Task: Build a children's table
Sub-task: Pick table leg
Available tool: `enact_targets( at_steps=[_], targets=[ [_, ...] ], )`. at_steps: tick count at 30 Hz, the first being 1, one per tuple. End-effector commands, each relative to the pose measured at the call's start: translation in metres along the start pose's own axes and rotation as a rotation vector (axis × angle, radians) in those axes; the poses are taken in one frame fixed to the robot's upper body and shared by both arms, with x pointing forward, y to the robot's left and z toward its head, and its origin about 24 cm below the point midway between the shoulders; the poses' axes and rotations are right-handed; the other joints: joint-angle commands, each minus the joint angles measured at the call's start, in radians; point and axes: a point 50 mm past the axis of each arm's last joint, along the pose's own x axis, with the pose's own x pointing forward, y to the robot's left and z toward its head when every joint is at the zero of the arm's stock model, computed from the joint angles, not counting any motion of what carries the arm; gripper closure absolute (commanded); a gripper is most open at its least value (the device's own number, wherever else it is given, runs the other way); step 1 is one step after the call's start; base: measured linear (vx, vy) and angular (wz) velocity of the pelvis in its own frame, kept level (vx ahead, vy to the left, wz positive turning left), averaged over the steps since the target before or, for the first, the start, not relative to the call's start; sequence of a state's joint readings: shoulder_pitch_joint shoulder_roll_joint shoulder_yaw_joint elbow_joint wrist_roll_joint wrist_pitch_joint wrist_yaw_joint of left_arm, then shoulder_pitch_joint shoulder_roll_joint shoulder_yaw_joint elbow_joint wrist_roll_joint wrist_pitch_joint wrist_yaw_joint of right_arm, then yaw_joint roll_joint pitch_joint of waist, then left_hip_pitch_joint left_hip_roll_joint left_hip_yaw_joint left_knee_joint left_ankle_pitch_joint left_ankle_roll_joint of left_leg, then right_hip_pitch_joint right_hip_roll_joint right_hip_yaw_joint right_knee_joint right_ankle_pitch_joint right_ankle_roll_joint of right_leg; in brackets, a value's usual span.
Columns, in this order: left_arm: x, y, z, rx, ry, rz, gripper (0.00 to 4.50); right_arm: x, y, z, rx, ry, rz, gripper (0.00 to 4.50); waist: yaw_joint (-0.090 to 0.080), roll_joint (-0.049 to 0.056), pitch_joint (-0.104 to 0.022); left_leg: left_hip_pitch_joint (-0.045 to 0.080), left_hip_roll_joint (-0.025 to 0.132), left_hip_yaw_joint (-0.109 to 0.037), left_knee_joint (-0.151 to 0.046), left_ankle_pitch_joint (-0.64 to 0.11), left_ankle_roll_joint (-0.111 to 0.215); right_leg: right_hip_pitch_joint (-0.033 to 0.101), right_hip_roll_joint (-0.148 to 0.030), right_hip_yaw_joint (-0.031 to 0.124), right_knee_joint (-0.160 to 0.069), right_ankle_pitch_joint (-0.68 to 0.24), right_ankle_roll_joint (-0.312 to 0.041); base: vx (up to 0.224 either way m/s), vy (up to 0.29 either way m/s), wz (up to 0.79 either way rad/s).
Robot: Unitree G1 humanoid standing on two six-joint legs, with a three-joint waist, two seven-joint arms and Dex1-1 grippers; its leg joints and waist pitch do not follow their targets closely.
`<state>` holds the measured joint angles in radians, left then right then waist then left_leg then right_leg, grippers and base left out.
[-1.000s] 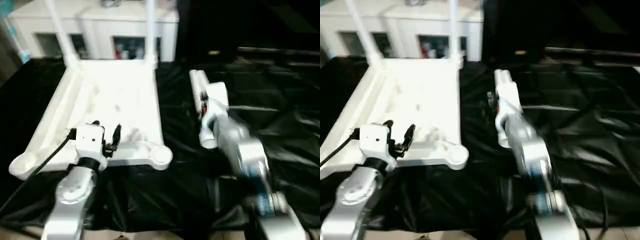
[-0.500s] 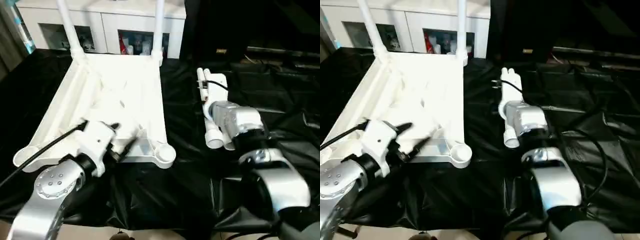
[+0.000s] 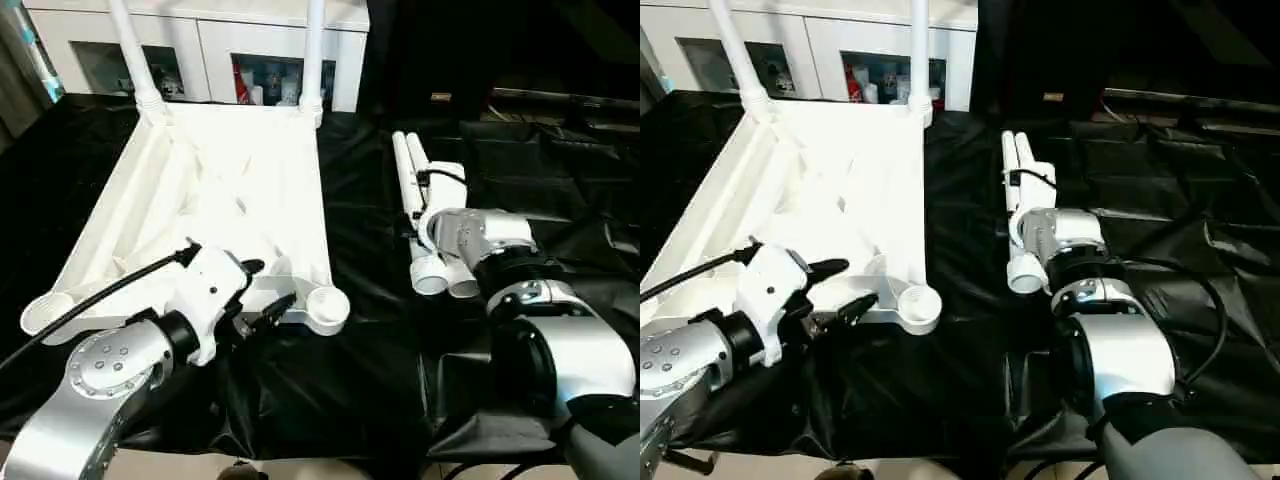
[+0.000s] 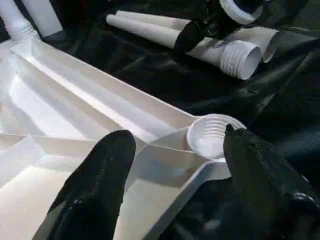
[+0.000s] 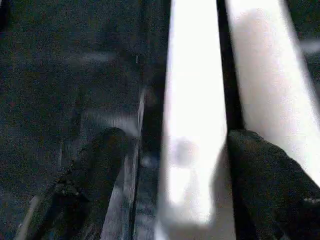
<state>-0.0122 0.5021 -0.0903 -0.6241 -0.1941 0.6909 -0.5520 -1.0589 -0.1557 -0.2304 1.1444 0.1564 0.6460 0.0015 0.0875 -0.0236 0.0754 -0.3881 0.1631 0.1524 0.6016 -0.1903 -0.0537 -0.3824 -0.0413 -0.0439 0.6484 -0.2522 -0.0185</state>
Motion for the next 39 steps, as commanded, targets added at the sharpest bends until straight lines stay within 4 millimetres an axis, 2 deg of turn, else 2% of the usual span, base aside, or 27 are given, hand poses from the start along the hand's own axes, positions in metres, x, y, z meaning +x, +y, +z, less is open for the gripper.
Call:
enact_targets(
  at_steps=[1, 2, 5, 8, 9, 12, 13, 17, 18, 21, 24, 26, 28, 31, 32, 34, 38, 39],
  targets=[
    [0.0, -0.003, 0.007, 0.022, -0.017, -0.017, 1.21, 0.0, -0.003, 0.0, 0.021, 0.017, 0.006, 0.85, -0.001, 0.007, -0.063, 0.016, 0.056, -0.007, -0.06, -0.01, 0.008, 0.048, -0.09, 0.048, -0.051, 0.179, -0.225, 0.0, 0.0, 0.0],
    [0.0, -0.004, 0.007, 0.023, -0.014, -0.022, 1.21, 0.0, -0.004, -0.001, 0.021, 0.022, 0.007, 0.85, -0.001, 0.01, -0.065, 0.016, 0.056, -0.007, -0.059, -0.009, 0.008, 0.049, -0.09, 0.048, -0.05, 0.182, -0.225, 0.0, 0.0, 0.0],
    [0.001, -0.004, 0.007, 0.031, -0.01, -0.039, 1.21, 0.0, -0.006, -0.003, 0.02, 0.03, -0.002, 1.22, 0.001, 0.01, -0.069, 0.017, 0.056, -0.007, -0.058, -0.005, 0.007, 0.05, -0.09, 0.047, -0.05, 0.188, -0.229, 0.0, 0.0, 0.0],
    [0.001, -0.003, 0.009, 0.046, -0.01, -0.052, 1.21, 0.0, -0.009, -0.003, 0.032, 0.035, -0.002, 1.33, 0.003, 0.008, -0.07, 0.018, 0.056, -0.005, -0.057, -0.006, 0.005, 0.049, -0.09, 0.047, -0.05, 0.185, -0.231, 0.0, 0.0, 0.0],
    [0.001, -0.003, 0.009, 0.047, -0.01, -0.052, 1.21, 0.0, -0.009, -0.003, 0.032, 0.036, -0.002, 1.57, 0.003, 0.009, -0.07, 0.018, 0.056, -0.004, -0.057, -0.007, 0.004, 0.049, -0.09, 0.047, -0.049, 0.184, -0.233, 0.0, 0.0, 0.0],
    [0.0, -0.003, 0.011, 0.074, -0.008, -0.066, 1.21, 0.0, -0.013, -0.003, 0.03, 0.041, -0.004, 1.68, 0.003, 0.006, -0.071, 0.015, 0.056, -0.004, -0.057, -0.005, 0.003, 0.051, -0.091, 0.047, -0.049, 0.179, -0.232, 0.0, 0.0, 0.0],
    [0.0, -0.004, 0.011, 0.081, -0.007, -0.074, 1.21, 0.0, -0.014, -0.004, 0.031, 0.044, -0.005, 1.91, 0.003, 0.006, -0.072, 0.015, 0.056, -0.004, -0.056, -0.004, 0.002, 0.051, -0.091, 0.047, -0.049, 0.18, -0.232, 0.0, 0.0, 0.0],
    [-0.001, -0.005, 0.008, 0.057, 0.002, -0.088, 1.21, 0.001, -0.018, -0.007, 0.047, 0.056, -0.009, 2.21, 0.004, 0.004, -0.076, 0.015, 0.055, -0.003, -0.054, 0.012, 0.006, 0.052, -0.09, 0.046, -0.046, 0.198, -0.236, 0.0, 0.0, 0.0],
    [-0.001, -0.005, 0.008, 0.055, 0.003, -0.083, 0.93, 0.001, -0.018, -0.008, 0.047, 0.057, -0.009, 2.38, 0.005, 0.005, -0.077, 0.015, 0.056, -0.003, -0.054, 0.013, 0.006, 0.052, -0.09, 0.046, -0.045, 0.202, -0.239, 0.0, 0.0, 0.0],
    [-0.001, -0.002, 0.008, 0.059, 0.001, -0.053, 0.8, 0.001, -0.018, -0.009, 0.048, 0.061, -0.007, 2.56, 0.004, 0.003, -0.076, 0.016, 0.056, -0.002, -0.055, -0.011, 0.0, 0.05, -0.089, 0.046, -0.048, 0.18, -0.235, 0.0, 0.0, 0.0],
    [0.0, 0.003, 0.009, 0.05, -0.027, -0.009, 0.54, 0.002, -0.016, -0.01, 0.055, 0.068, -0.001, 2.62, 0.002, 0.0, -0.073, 0.016, 0.057, 0.0, -0.056, -0.021, -0.002, 0.05, -0.089, 0.047, -0.05, 0.157, -0.231, 0.0, 0.0, 0.0],
    [0.001, 0.008, 0.011, 0.042, -0.051, 0.03, 0.37, 0.002, -0.015, -0.01, 0.054, 0.069, 0.003, 2.64, 0.0, -0.011, -0.069, 0.016, 0.058, 0.002, -0.059, -0.032, -0.002, 0.048, -0.089, 0.048, -0.055, 0.127, -0.226, 0.0, 0.0, 0.0],
    [0.002, 0.011, 0.012, 0.048, -0.07, 0.058, 0.21, 0.002, -0.015, -0.01, 0.062, 0.064, 0.009, 2.65, 0.002, -0.009, -0.068, 0.018, 0.06, 0.004, -0.06, -0.048, -0.005, 0.046, -0.092, 0.048, -0.057, 0.089, -0.216, 0.0, 0.0, 0.0],
    [0.004, 0.019, 0.013, 0.024, -0.082, 0.121, 0.02, 0.001, -0.012, -0.005, 0.092, 0.027, 0.031, 2.65, 0.003, -0.008, -0.071, 0.02, 0.062, 0.007, -0.06, -0.052, -0.016, 0.044, -0.091, 0.047, -0.055, 0.082, -0.207, 0.0, 0.0, 0.0],
    [0.005, 0.024, 0.015, 0.025, -0.094, 0.155, 0.0, 0.001, -0.011, -0.001, 0.101, 0.009, 0.044, 2.65, 0.004, -0.005, -0.072, 0.023, 0.062, 0.008, -0.059, -0.053, -0.02, 0.041, -0.091, 0.047, -0.055, 0.088, -0.208, 0.0, 0.0, 0.0],
    [0.011, 0.033, 0.019, -0.019, -0.142, 0.212, 0.0, -0.001, -0.006, 0.007, 0.094, -0.052, 0.085, 2.65, 0.004, -0.005, -0.076, 0.02, 0.062, 0.007, -0.058, -0.047, -0.019, 0.045, -0.09, 0.046, -0.053, 0.11, -0.21, 0.0, 0.0, 0.0],
    [0.023, 0.044, 0.027, -0.137, -0.187, 0.196, 0.0, -0.005, 0.004, 0.021, 0.139, -0.176, 0.197, 2.65, 0.008, -0.004, -0.079, 0.018, 0.059, 0.008, -0.055, -0.025, -0.008, 0.046, -0.092, 0.047, -0.049, 0.161, -0.226, 0.0, 0.0, 0.0],
    [0.027, 0.048, 0.029, -0.156, -0.2, 0.196, 0.0, -0.007, 0.007, 0.027, 0.161, -0.246, 0.256, 2.65, 0.011, 0.002, -0.082, 0.017, 0.059, 0.006, -0.053, -0.017, 0.002, 0.048, -0.092, 0.047, -0.047, 0.19, -0.231, 0.0, 0.0, 0.0]
  ],
)
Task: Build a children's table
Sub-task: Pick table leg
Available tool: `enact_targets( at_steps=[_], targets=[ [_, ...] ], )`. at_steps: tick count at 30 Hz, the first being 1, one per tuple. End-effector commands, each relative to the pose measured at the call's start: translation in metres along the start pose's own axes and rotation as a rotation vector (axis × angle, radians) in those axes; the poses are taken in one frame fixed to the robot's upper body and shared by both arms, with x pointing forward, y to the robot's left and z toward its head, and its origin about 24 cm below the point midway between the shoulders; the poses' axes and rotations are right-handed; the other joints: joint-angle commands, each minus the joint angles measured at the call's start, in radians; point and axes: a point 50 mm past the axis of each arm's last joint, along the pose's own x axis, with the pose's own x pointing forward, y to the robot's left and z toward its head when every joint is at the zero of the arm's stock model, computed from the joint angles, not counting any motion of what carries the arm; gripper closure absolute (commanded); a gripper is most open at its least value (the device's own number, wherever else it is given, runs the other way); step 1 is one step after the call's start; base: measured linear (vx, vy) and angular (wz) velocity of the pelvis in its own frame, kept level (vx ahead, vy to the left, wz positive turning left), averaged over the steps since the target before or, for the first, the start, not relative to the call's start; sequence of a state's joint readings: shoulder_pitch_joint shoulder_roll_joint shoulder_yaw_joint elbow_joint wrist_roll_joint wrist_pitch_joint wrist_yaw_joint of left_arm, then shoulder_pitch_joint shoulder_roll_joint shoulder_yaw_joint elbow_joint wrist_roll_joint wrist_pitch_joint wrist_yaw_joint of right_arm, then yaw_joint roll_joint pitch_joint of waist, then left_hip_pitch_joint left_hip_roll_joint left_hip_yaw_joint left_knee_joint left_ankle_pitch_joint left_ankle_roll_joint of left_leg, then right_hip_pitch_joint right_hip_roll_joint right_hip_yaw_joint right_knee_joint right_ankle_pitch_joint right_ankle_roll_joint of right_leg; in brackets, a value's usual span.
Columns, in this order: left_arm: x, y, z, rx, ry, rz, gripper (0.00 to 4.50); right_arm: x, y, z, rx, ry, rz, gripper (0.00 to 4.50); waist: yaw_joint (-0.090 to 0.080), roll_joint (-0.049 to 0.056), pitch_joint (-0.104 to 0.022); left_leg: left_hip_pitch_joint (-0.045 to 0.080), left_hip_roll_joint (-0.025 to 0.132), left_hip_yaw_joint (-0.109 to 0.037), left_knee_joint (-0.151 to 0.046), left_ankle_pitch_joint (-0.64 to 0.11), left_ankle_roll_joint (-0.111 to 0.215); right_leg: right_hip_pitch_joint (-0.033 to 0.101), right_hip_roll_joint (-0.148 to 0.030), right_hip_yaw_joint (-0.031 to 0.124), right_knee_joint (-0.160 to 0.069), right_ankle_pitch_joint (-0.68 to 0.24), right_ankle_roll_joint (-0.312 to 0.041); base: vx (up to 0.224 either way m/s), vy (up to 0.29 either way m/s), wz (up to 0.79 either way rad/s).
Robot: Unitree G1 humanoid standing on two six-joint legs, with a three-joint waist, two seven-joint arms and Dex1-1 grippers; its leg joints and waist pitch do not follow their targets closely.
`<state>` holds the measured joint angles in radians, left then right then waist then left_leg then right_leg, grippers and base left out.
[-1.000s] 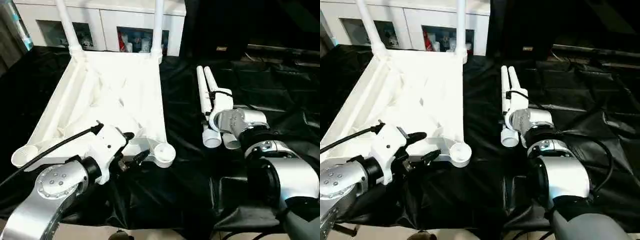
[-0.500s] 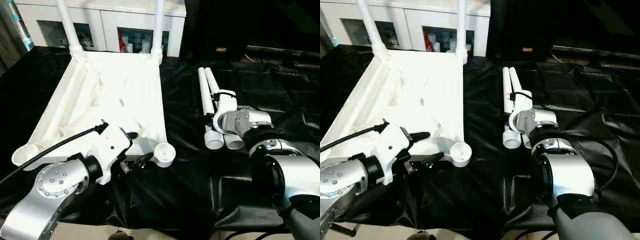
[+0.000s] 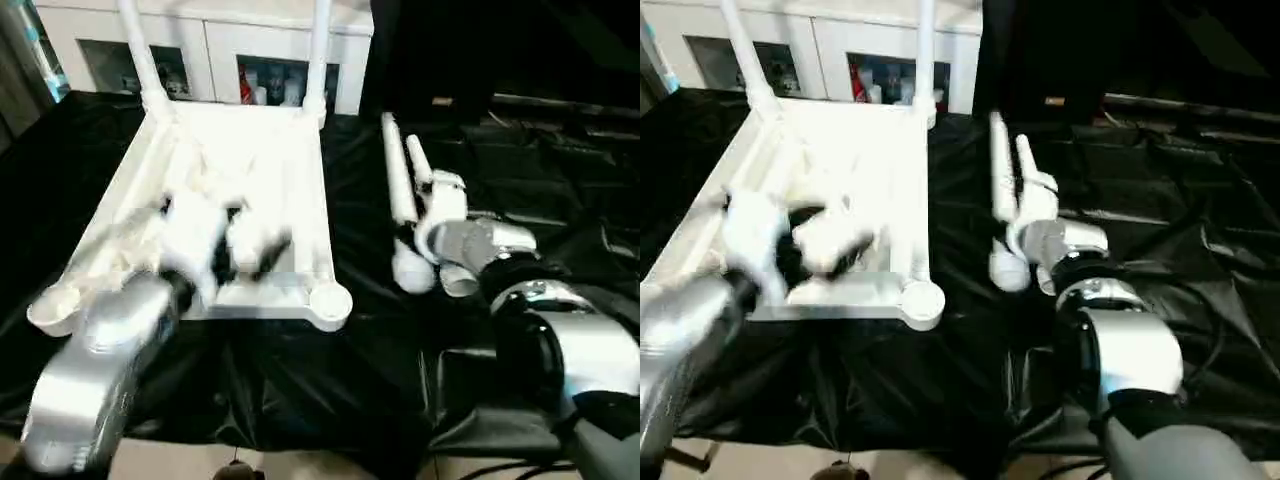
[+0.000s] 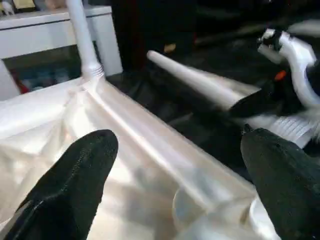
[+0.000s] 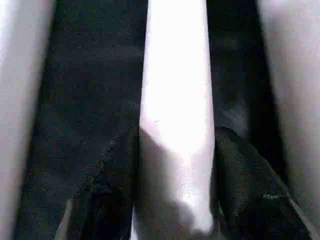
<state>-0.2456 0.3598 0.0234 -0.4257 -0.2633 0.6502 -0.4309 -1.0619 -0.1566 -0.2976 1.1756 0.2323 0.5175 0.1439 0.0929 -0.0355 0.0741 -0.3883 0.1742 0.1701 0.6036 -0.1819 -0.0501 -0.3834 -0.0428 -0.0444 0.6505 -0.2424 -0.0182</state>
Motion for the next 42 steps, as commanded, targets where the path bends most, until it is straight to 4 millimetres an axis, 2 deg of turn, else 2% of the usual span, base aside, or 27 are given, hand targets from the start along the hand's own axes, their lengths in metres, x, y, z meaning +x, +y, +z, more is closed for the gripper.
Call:
enact_targets(
  at_steps=[1, 2, 3, 4, 5, 6, 7, 9, 10, 11, 13, 14, 15, 16, 18, 21, 22, 24, 28, 32, 34, 35, 39, 42],
  targets=[
    [0.01, 0.005, 0.001, -0.072, -0.014, -0.011, 0.0, -0.007, 0.005, 0.022, 0.028, -0.182, 0.13, 2.65, 0.01, 0.01, -0.081, 0.018, 0.047, -0.009, -0.053, -0.023, 0.011, 0.049, -0.092, 0.049, -0.051, 0.197, -0.229, 0.0, 0.0, 0.0],
    [0.014, 0.006, 0.003, -0.094, -0.026, -0.024, 0.0, -0.009, 0.006, 0.024, 0.024, -0.213, 0.166, 2.65, 0.012, 0.01, -0.084, 0.019, 0.049, -0.011, -0.053, -0.011, 0.018, 0.052, -0.093, 0.048, -0.048, 0.212, -0.232, 0.0, 0.0, 0.0],
    [0.02, 0.005, 0.005, -0.127, -0.037, -0.044, 0.0, -0.011, 0.006, 0.024, 0.023, -0.231, 0.204, 2.65, 0.016, 0.022, -0.089, 0.02, 0.049, -0.014, -0.051, 0.0, 0.021, 0.052, -0.094, 0.047, -0.045, 0.225, -0.235, 0.0, 0.0, 0.0],
    [0.024, 0.004, 0.007, -0.159, -0.043, -0.061, 0.0, -0.012, 0.005, 0.023, 0.024, -0.234, 0.23, 2.65, 0.018, 0.014, -0.09, 0.021, 0.048, -0.012, -0.05, 0.022, 0.03, 0.053, -0.089, 0.046, -0.045, 0.262, -0.249, 0.0, 0.0, 0.0],
    [0.03, 0.002, 0.01, -0.208, -0.059, -0.084, 0.0, -0.014, 0.003, 0.022, 0.026, -0.239, 0.266, 2.65, 0.02, 0.014, -0.09, 0.02, 0.048, -0.011, -0.049, 0.024, 0.03, 0.055, -0.09, 0.046, -0.044, 0.269, -0.253, 0.0, 0.0, 0.0],
    [0.04, -0.001, 0.015, -0.266, -0.092, -0.119, 0.0, -0.018, -0.001, 0.019, 0.033, -0.25, 0.321, 2.65, 0.023, 0.018, -0.091, 0.022, 0.05, -0.011, -0.048, 0.022, 0.03, 0.053, -0.092, 0.046, -0.044, 0.27, -0.258, 0.0, 0.0, 0.0],
    [0.047, -0.003, 0.018, -0.32, -0.106, -0.142, 0.0, -0.022, -0.005, 0.016, 0.034, -0.264, 0.347, 2.65, 0.031, 0.015, -0.093, 0.024, 0.05, -0.011, -0.048, 0.02, 0.033, 0.056, -0.091, 0.047, -0.045, 0.279, -0.26, 0.0, 0.0, 0.0],
    [0.051, -0.004, 0.02, -0.351, -0.109, -0.158, 0.0, -0.025, -0.007, 0.016, 0.04, -0.288, 0.379, 2.66, 0.038, 0.013, -0.093, 0.024, 0.051, -0.011, -0.048, 0.022, 0.037, 0.056, -0.093, 0.047, -0.047, 0.282, -0.26, 0.0, 0.0, 0.0],
    [0.056, -0.006, 0.021, -0.377, -0.112, -0.175, 0.0, -0.029, -0.009, 0.015, 0.059, -0.302, 0.418, 2.66, 0.038, 0.017, -0.094, 0.02, 0.054, -0.016, -0.05, 0.019, 0.034, 0.058, -0.097, 0.045, -0.045, 0.265, -0.264, 0.0, 0.0, 0.0],
    [0.061, -0.007, 0.022, -0.407, -0.113, -0.193, 0.0, -0.035, -0.01, 0.014, 0.076, -0.324, 0.47, 2.66, 0.039, 0.012, -0.092, 0.022, 0.051, -0.012, -0.049, 0.011, 0.038, 0.059, -0.093, 0.046, -0.051, 0.251, -0.255, 0.0, 0.0, 0.0],
    [0.067, -0.009, 0.024, -0.469, -0.113, -0.219, 0.0, -0.044, -0.009, 0.015, 0.087, -0.37, 0.562, 2.66, 0.042, 0.01, -0.091, 0.022, 0.051, -0.012, -0.049, -0.002, 0.045, 0.061, -0.096, 0.049, -0.055, 0.235, -0.246, 0.0, 0.0, 0.0],
    [0.077, -0.011, 0.027, -0.582, -0.117, -0.24, 0.0, -0.06, -0.008, 0.008, 0.103, -0.379, 0.715, 2.66, 0.039, 0.018, -0.092, 0.022, 0.055, -0.017, -0.053, -0.01, 0.042, 0.059, -0.1, 0.046, -0.055, 0.206, -0.25, 0.0, 0.0, 0.0],
    [0.078, -0.011, 0.028, -0.602, -0.118, -0.245, 0.0, -0.063, -0.007, 0.007, 0.105, -0.377, 0.742, 2.66, 0.037, 0.004, -0.087, 0.022, 0.048, -0.008, -0.052, -0.015, 0.049, 0.064, -0.091, 0.049, -0.064, 0.203, -0.242, 0.0, 0.0, 0.0],
    [0.082, -0.012, 0.031, -0.658, -0.124, -0.265, 0.0, -0.071, -0.008, 0.001, 0.097, -0.361, 0.817, 2.66, 0.044, 0.002, -0.089, 0.022, 0.054, -0.014, -0.052, -0.019, 0.063, 0.063, -0.098, 0.047, -0.061, 0.193, -0.252, 0.0, 0.0, 0.0],
    [0.087, -0.017, 0.034, -0.704, -0.124, -0.307, 0.0, -0.082, -0.009, -0.007, 0.089, -0.321, 0.918, 2.66, 0.052, 0.001, -0.087, 0.023, 0.055, -0.014, -0.052, -0.024, 0.07, 0.062, -0.1, 0.047, -0.066, 0.151, -0.246, 0.0, 0.0, 0.0],
    [0.092, -0.022, 0.034, -0.747, -0.113, -0.334, 0.0, -0.093, -0.006, -0.015, 0.087, -0.279, 1.011, 2.66, 0.053, -0.004, -0.086, 0.018, 0.054, -0.015, -0.053, -0.025, 0.069, 0.063, -0.104, 0.047, -0.07, 0.117, -0.246, 0.0, 0.0, 0.0],
    [0.094, -0.025, 0.034, -0.764, -0.108, -0.345, 0.0, -0.098, -0.003, -0.02, 0.078, -0.26, 1.056, 2.66, 0.054, -0.004, -0.085, 0.021, 0.054, -0.014, -0.053, -0.035, 0.067, 0.059, -0.105, 0.047, -0.074, 0.082, -0.24, 0.0, 0.0, 0.0],
    [0.096, -0.027, 0.037, -0.793, -0.116, -0.367, 0.0, -0.102, 0.001, -0.025, 0.059, -0.234, 1.082, 2.66, 0.054, -0.005, -0.083, 0.02, 0.055, -0.014, -0.055, -0.046, 0.06, 0.058, -0.105, 0.047, -0.081, 0.032, -0.224, 0.0, 0.0, 0.0],
    [0.096, -0.033, 0.044, -0.835, -0.137, -0.427, 0.0, -0.105, 0.008, -0.029, 0.042, -0.206, 1.118, 2.66, 0.056, -0.003, -0.082, 0.023, 0.056, -0.015, -0.056, -0.059, 0.039, 0.051, -0.106, 0.047, -0.084, -0.014, -0.219, 0.0, 0.0, 0.0],
    [0.097, -0.037, 0.04, -0.821, -0.102, -0.433, 0.0, -0.108, 0.013, -0.03, 0.023, -0.182, 1.151, 2.66, 0.056, -0.001, -0.082, 0.021, 0.057, -0.016, -0.058, -0.056, 0.037, 0.05, -0.107, 0.045, -0.084, -0.016, -0.208, 0.0, 0.0, 0.0],
    [0.096, -0.038, 0.041, -0.835, -0.114, -0.443, 0.0, -0.108, 0.015, -0.031, 0.016, -0.178, 1.152, 2.66, 0.056, -0.004, -0.082, 0.02, 0.056, -0.016, -0.058, -0.054, 0.036, 0.051, -0.107, 0.045, -0.085, -0.012, -0.206, 0.0, 0.0, 0.0],
    [0.095, -0.038, 0.042, -0.848, -0.126, -0.454, 0.28, -0.108, 0.016, -0.031, 0.015, -0.177, 1.154, 2.66, 0.057, -0.005, -0.082, 0.021, 0.056, -0.016, -0.059, -0.053, 0.037, 0.051, -0.107, 0.044, -0.084, -0.011, -0.205, 0.0, 0.0, 0.0],
    [0.092, -0.037, 0.045, -0.871, -0.153, -0.488, 0.54, -0.108, 0.017, -0.031, 0.008, -0.168, 1.154, 2.66, 0.058, -0.004, -0.082, 0.019, 0.055, -0.015, -0.059, -0.05, 0.037, 0.051, -0.11, 0.044, -0.084, -0.016, -0.203, 0.0, 0.0, 0.0],
    [0.089, -0.037, 0.041, -0.813, -0.11, -0.473, 0.8, -0.105, 0.019, -0.031, -0.043, -0.16, 1.114, 2.66, 0.058, -0.001, -0.081, 0.018, 0.057, -0.017, -0.06, -0.055, 0.03, 0.049, -0.109, 0.044, -0.084, -0.019, -0.195, 0.0, 0.0, 0.0]
  ],
)
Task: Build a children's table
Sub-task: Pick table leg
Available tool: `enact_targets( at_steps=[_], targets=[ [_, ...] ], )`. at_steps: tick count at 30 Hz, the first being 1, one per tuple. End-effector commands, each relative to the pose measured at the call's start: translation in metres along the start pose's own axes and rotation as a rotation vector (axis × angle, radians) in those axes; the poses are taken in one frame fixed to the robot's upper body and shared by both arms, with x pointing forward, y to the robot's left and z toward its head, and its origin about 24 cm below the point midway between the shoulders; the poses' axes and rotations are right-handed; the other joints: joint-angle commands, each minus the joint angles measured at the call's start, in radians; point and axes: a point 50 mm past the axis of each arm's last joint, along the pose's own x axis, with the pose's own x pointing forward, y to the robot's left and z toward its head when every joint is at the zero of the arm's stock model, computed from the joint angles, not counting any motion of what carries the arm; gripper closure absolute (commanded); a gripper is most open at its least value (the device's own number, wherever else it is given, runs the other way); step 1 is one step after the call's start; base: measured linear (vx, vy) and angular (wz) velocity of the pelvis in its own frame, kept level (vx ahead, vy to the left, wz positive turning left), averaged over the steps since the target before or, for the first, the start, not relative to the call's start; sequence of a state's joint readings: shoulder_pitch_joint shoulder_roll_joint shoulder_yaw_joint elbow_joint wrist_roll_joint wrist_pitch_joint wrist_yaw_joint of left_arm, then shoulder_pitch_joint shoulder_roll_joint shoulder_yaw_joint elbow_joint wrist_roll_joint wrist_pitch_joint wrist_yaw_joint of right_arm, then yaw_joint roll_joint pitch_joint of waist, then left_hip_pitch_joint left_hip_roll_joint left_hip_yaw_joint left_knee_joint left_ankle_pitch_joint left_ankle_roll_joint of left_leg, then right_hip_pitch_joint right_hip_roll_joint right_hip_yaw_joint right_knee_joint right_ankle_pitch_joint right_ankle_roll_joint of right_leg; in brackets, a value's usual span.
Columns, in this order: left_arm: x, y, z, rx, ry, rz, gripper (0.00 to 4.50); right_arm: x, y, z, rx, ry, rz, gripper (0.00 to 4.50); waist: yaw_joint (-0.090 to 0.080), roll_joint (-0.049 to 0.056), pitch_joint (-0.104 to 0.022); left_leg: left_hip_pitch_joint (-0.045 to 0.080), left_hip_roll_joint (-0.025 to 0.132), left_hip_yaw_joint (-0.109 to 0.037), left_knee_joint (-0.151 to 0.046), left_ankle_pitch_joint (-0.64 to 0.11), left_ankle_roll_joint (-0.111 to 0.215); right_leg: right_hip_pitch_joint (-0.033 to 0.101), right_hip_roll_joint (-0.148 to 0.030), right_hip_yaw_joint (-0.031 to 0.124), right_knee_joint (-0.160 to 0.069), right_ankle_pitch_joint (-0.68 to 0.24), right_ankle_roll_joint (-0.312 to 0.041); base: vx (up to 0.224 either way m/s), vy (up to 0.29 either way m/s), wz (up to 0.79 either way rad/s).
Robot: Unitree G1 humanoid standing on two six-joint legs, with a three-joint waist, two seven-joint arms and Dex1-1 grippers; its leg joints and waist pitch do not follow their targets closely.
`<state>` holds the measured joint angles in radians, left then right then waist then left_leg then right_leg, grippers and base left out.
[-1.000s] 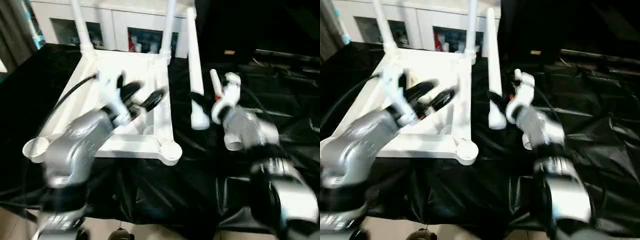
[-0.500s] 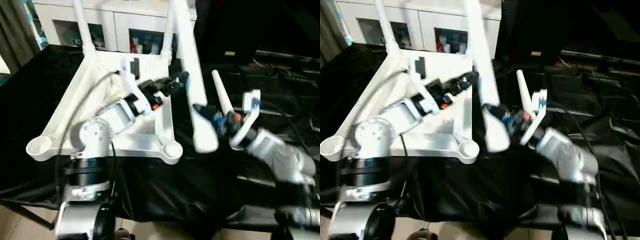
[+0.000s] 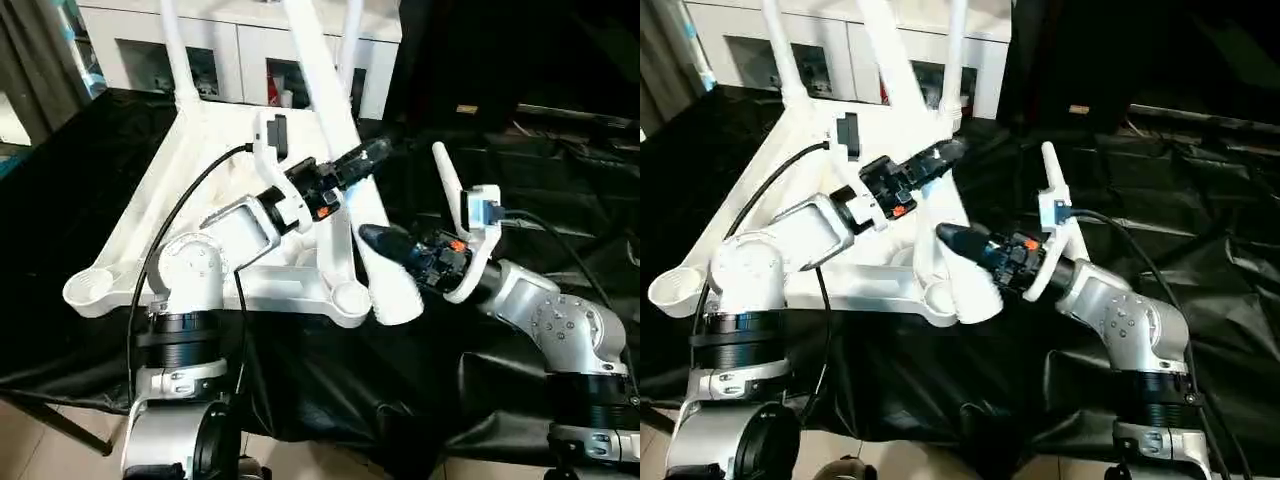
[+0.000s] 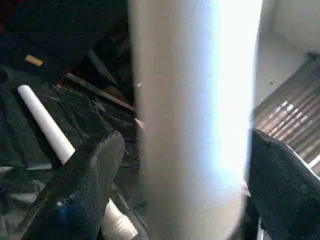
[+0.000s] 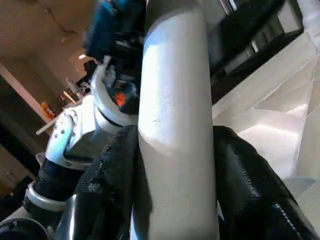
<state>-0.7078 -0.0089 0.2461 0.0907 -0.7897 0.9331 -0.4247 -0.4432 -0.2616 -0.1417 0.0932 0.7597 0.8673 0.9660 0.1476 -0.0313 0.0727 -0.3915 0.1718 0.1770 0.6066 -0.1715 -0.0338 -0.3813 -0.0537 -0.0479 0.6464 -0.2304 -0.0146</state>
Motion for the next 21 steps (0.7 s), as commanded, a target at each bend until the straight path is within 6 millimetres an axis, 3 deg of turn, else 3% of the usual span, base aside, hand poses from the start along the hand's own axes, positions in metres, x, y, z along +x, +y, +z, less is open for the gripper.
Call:
enact_targets(
  at_steps=[1, 3, 4, 6, 11, 15, 19, 21],
  targets=[
    [0.001, -0.002, -0.006, 0.034, 0.044, 0.028, 0.81, 0.004, 0.002, 0.006, -0.089, 0.031, -0.041, 2.66, 0.004, -0.002, -0.08, 0.021, 0.06, -0.024, -0.063, -0.065, 0.009, 0.047, -0.098, 0.047, -0.079, -0.032, -0.193, 0.0, 0.0, 0.0],
    [0.001, -0.001, -0.006, 0.027, 0.044, 0.038, 1.05, 0.005, 0.002, 0.006, -0.107, 0.032, -0.055, 2.66, 0.001, -0.002, -0.08, 0.022, 0.059, -0.024, -0.064, -0.071, -0.002, 0.047, -0.097, 0.048, -0.081, -0.028, -0.188, 0.0, 0.0, 0.0],
    [0.002, 0.001, -0.009, 0.014, 0.045, 0.096, 1.19, 0.01, 0.0, 0.006, -0.151, 0.04, -0.106, 2.66, 0.004, 0.01, -0.081, 0.022, 0.06, -0.026, -0.063, -0.075, -0.013, 0.046, -0.1, 0.048, -0.077, -0.02, -0.191, 0.0, 0.0, 0.0],
    [0.004, 0.004, -0.013, 0.011, 0.052, 0.169, 1.23, 0.016, -0.003, 0.006, -0.201, 0.051, -0.173, 2.66, -0.001, 0.003, -0.081, 0.022, 0.061, -0.026, -0.064, -0.078, -0.014, 0.046, -0.097, 0.048, -0.079, -0.006, -0.191, 0.0, 0.0, 0.0],
    [0.008, 0.007, -0.018, 0.013, 0.033, 0.283, 1.66, 0.028, -0.006, 0.002, -0.279, 0.082, -0.275, 2.66, -0.004, 0.006, -0.08, 0.023, 0.059, -0.027, -0.066, -0.1, -0.025, 0.049, -0.097, 0.049, -0.083, -0.016, -0.186, 0.0, 0.0, 0.0],
    [0.009, 0.011, -0.018, 0.009, -0.015, 0.38, 1.96, 0.038, -0.005, -0.002, -0.352, 0.129, -0.304, 2.66, -0.003, -0.002, -0.079, 0.022, 0.059, -0.027, -0.067, -0.092, -0.018, 0.05, -0.096, 0.05, -0.082, -0.001, -0.173, 0.0, 0.0, 0.0],
    [0.004, 0.017, -0.012, 0.036, -0.062, 0.49, 2.11, 0.044, -0.005, -0.003, -0.397, 0.142, -0.332, 2.66, -0.003, -0.002, -0.078, 0.021, 0.058, -0.027, -0.067, -0.099, -0.013, 0.048, -0.096, 0.051, -0.084, -0.025, -0.163, 0.0, 0.0, 0.0],
    [0.003, 0.018, -0.011, 0.039, -0.072, 0.505, 2.42, 0.044, -0.005, -0.003, -0.4, 0.143, -0.332, 2.66, -0.004, 0.0, -0.078, 0.022, 0.059, -0.028, -0.068, -0.102, -0.015, 0.046, -0.095, 0.05, -0.084, -0.029, -0.161, 0.0, 0.0, 0.0]
  ],
)
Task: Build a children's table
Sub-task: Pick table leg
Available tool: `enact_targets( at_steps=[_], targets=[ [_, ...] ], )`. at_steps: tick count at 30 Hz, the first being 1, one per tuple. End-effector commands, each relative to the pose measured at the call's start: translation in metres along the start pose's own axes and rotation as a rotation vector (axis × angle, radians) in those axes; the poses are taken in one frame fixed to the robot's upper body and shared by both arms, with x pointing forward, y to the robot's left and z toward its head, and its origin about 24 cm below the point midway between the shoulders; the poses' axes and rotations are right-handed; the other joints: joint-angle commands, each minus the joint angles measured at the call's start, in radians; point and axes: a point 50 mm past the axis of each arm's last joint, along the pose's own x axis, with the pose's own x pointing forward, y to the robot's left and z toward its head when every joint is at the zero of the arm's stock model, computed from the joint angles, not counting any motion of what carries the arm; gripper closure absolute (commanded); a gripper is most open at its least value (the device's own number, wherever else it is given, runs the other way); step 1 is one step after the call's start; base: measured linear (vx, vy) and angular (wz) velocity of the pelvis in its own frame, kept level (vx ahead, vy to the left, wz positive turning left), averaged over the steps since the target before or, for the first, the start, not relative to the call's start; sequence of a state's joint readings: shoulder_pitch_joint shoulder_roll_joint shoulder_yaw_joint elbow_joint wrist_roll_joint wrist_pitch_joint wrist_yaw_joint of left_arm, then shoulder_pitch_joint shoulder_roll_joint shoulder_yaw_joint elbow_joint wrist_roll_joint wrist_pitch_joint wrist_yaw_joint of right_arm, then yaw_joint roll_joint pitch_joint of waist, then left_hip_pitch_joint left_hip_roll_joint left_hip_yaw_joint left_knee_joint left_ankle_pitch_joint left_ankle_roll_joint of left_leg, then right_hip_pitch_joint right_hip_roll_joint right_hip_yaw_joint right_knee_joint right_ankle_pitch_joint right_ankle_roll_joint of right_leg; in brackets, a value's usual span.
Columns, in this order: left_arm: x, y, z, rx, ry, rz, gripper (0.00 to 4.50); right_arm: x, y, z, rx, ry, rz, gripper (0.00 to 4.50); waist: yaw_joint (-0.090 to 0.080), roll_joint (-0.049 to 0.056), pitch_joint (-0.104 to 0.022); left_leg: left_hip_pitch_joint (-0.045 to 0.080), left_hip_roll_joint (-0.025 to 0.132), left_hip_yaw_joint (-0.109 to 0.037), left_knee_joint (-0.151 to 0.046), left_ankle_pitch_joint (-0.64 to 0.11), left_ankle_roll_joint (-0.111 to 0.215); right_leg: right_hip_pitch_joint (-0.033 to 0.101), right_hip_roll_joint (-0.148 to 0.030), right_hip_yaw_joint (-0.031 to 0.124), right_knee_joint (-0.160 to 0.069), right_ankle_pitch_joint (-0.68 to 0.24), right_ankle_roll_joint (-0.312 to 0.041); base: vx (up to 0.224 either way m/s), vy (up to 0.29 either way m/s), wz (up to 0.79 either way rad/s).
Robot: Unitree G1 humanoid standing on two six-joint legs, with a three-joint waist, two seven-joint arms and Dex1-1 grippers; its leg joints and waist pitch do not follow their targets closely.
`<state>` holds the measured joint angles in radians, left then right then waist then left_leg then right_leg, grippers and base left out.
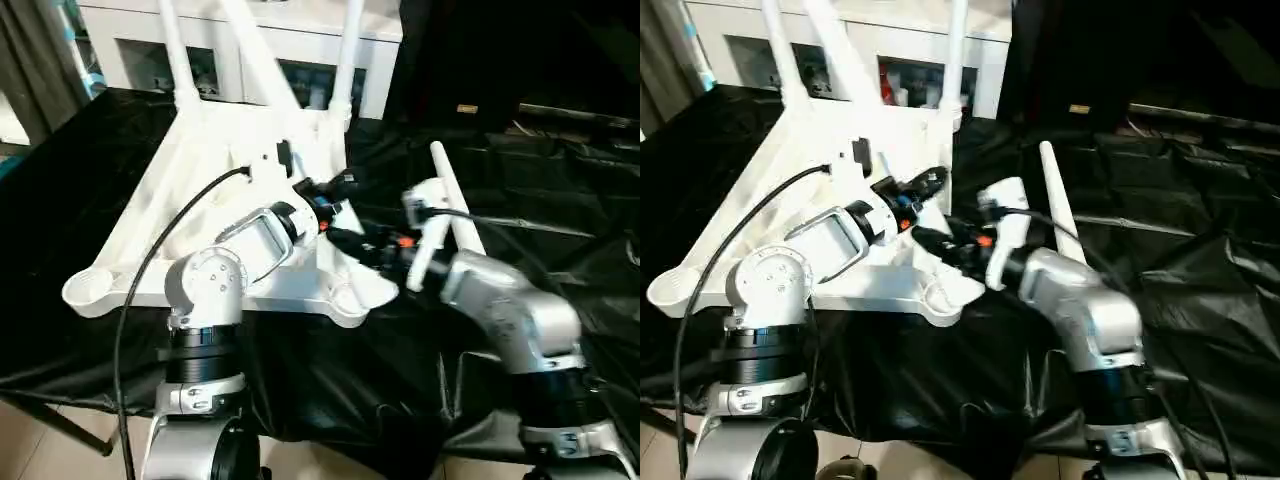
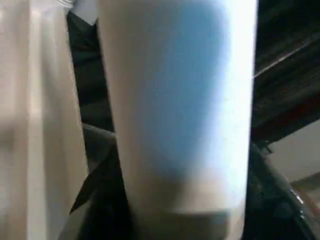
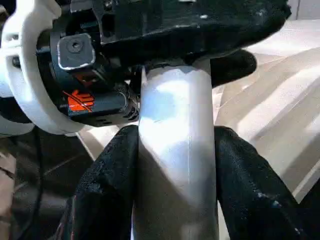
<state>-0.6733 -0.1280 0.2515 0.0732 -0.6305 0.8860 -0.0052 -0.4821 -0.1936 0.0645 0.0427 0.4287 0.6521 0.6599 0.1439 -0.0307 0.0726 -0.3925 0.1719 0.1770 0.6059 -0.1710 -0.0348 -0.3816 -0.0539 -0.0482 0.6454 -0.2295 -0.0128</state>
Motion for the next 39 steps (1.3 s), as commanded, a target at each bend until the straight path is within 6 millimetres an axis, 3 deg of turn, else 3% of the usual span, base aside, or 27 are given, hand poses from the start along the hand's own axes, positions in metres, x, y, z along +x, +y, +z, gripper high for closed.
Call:
enact_targets(
  at_steps=[1, 7, 8, 11, 12, 13, 14, 15, 17, 20, 25, 39],
  targets=[
    [-0.003, 0.0, 0.011, 0.032, -0.073, 0.053, 2.42, 0.002, 0.001, 0.006, -0.044, -0.006, -0.012, 2.66, 0.001, -0.001, -0.077, 0.022, 0.059, -0.028, -0.068, -0.105, -0.016, 0.047, -0.096, 0.05, -0.082, -0.028, -0.165, 0.0, 0.0, 0.0],
    [-0.006, -0.005, 0.014, 0.095, -0.069, -0.008, 2.55, 0.006, 0.002, 0.006, -0.082, -0.012, -0.018, 2.66, 0.002, 0.005, -0.077, 0.023, 0.059, -0.029, -0.069, -0.117, -0.023, 0.044, -0.095, 0.05, -0.084, -0.028, -0.158, 0.0, 0.0, 0.0],
    [-0.006, -0.006, 0.014, 0.102, -0.067, -0.02, 2.55, 0.006, 0.003, 0.006, -0.071, -0.013, -0.011, 2.31, 0.001, 0.005, -0.078, 0.022, 0.058, -0.029, -0.069, -0.116, -0.024, 0.046, -0.094, 0.05, -0.082, -0.024, -0.158, 0.0, 0.0, 0.0],
    [-0.012, -0.015, 0.015, 0.207, -0.026, -0.204, 2.55, 0.0, 0.004, 0.004, 0.011, -0.011, 0.073, 1.94, 0.001, 0.006, -0.077, 0.024, 0.058, -0.029, -0.07, -0.113, -0.019, 0.044, -0.093, 0.051, -0.081, -0.012, -0.159, 0.0, 0.0, 0.0],
    [-0.016, -0.018, 0.016, 0.238, 0.007, -0.278, 2.55, -0.006, 0.003, 0.003, 0.021, 0.01, 0.116, 1.87, 0.005, 0.022, -0.079, 0.026, 0.057, -0.032, -0.07, -0.116, -0.02, 0.044, -0.094, 0.05, -0.078, -0.014, -0.159, 0.0, 0.0, 0.0],
    [-0.018, -0.019, 0.016, 0.256, 0.032, -0.324, 2.57, -0.01, 0.003, 0.002, 0.03, 0.025, 0.147, 1.75, 0.006, 0.015, -0.079, 0.028, 0.058, -0.029, -0.069, -0.118, -0.022, 0.044, -0.09, 0.05, -0.078, -0.005, -0.16, 0.0, 0.0, 0.0],
    [-0.021, -0.02, 0.016, 0.273, 0.059, -0.376, 2.57, -0.015, 0.003, 0.0, 0.042, 0.043, 0.183, 1.63, 0.008, 0.032, -0.08, 0.028, 0.059, -0.03, -0.068, -0.118, -0.029, 0.041, -0.091, 0.05, -0.074, 0.008, -0.164, 0.0, 0.0, 0.0],
    [-0.023, -0.021, 0.017, 0.289, 0.076, -0.42, 2.58, -0.02, 0.003, 0.0, 0.052, 0.06, 0.22, 1.55, 0.005, 0.024, -0.079, 0.028, 0.057, -0.029, -0.069, -0.124, -0.028, 0.044, -0.087, 0.048, -0.076, 0.025, -0.171, 0.0, 0.0, 0.0],
    [-0.028, -0.025, 0.019, 0.299, 0.113, -0.521, 2.58, -0.028, 0.005, -0.001, 0.075, 0.086, 0.291, 1.5, 0.007, 0.023, -0.08, 0.026, 0.058, -0.028, -0.068, -0.123, -0.029, 0.047, -0.091, 0.049, -0.073, 0.04, -0.187, 0.0, 0.0, 0.0],
    [-0.042, -0.034, 0.025, 0.326, 0.164, -0.758, 2.59, -0.038, 0.008, 0.0, 0.099, 0.128, 0.384, 1.5, 0.005, 0.025, -0.078, 0.026, 0.055, -0.026, -0.067, -0.125, -0.019, 0.047, -0.091, 0.049, -0.075, 0.013, -0.202, 0.0, 0.0, 0.0],
    [-0.05, -0.043, 0.028, 0.306, 0.194, -0.892, 2.59, -0.038, 0.009, 0.004, 0.092, 0.144, 0.411, 1.5, -0.002, 0.023, -0.077, 0.026, 0.056, -0.025, -0.067, -0.145, -0.023, 0.047, -0.094, 0.05, -0.078, -0.055, -0.217, 0.0, 0.0, 0.0],
    [-0.048, -0.038, 0.027, 0.288, 0.175, -0.882, 2.6, -0.031, 0.015, 0.003, 0.155, 0.112, 0.453, 2.52, 0.003, 0.02, -0.08, 0.025, 0.057, -0.025, -0.067, -0.118, -0.021, 0.046, -0.094, 0.048, -0.075, -0.04, -0.215, 0.0, 0.0, 0.0]
  ],
)
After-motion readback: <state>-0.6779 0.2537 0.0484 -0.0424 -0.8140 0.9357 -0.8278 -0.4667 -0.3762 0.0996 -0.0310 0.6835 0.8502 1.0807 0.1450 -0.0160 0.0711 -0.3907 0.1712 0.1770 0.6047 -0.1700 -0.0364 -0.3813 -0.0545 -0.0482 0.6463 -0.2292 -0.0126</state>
